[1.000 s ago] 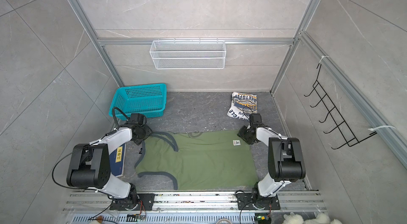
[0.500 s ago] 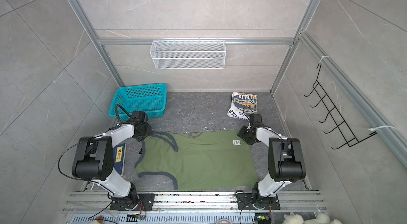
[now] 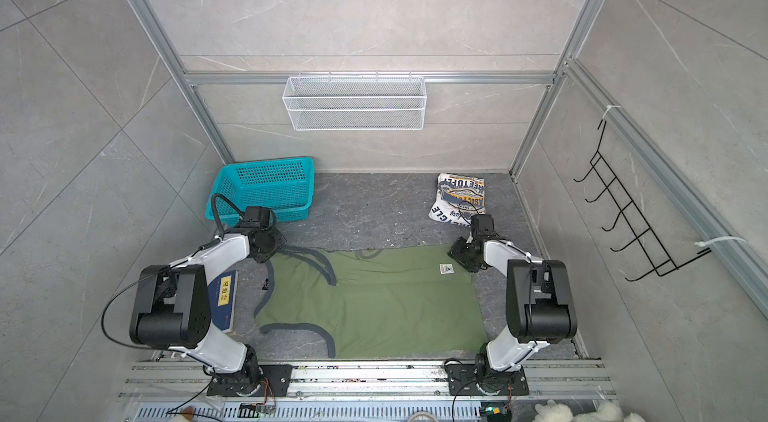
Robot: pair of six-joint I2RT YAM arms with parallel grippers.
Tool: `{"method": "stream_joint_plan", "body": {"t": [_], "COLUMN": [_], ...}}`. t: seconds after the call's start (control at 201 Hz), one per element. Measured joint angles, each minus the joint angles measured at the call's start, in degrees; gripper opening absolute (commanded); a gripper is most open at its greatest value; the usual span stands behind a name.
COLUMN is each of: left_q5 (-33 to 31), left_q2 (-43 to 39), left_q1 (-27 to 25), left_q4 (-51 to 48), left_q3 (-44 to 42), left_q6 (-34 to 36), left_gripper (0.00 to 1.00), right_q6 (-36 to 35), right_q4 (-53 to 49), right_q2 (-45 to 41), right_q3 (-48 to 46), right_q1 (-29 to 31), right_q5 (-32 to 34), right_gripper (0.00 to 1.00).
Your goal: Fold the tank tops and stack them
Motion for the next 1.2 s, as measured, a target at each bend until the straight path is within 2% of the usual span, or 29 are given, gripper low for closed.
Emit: {"method": "stream_joint_plan", "body": {"t": [0.234, 0.637, 0.791, 0.93, 0.99, 1.045, 1.199], "left_q5": [0.3, -0.9, -1.8, -2.1, -1.6, -1.1, -1.0], "left_q2": [-13.8, -27.4, -28.0, -23.0, -20.5, -18.9, -18.3], "left_q1": [0.0, 0.1, 1.2, 1.9, 2.0, 2.0, 2.0], "left_q4": [-1.6, -3.3, -2.9, -1.7, -1.1, -0.7, 0.2], "left_q3": [-4.8, -17.2, -17.5, -17.3, -17.2, -17.2, -16.9], "left_q6": [0.9, 0.3, 0.4, 1.4, 2.0, 2.4, 3.7], "left_gripper": [0.0, 0.0, 0.0, 0.0, 0.0, 0.0, 0.0], "right_q6": [0.0, 0.0, 0.0, -1.4, -2.5, -3.6, -4.5], "right_q4": [0.0, 0.0, -0.1, -1.9, -3.7, -5.5, -7.0], "right_q2": [0.0, 0.0, -0.2, -4.3, -8.5, -12.4, -15.8], "right_q3": [0.0, 0.0, 0.0, -0.8, -0.9, 0.1, 6.8], "right_q1": [0.0, 0.0, 0.0, 0.9, 3.3, 7.9, 27.2], "right_q5": [0.1, 0.2, 0.4, 2.6, 3.7, 5.2, 7.1], "right_gripper": [0.5, 0.5, 0.5, 0.51, 0.52, 0.52, 0.53]}}
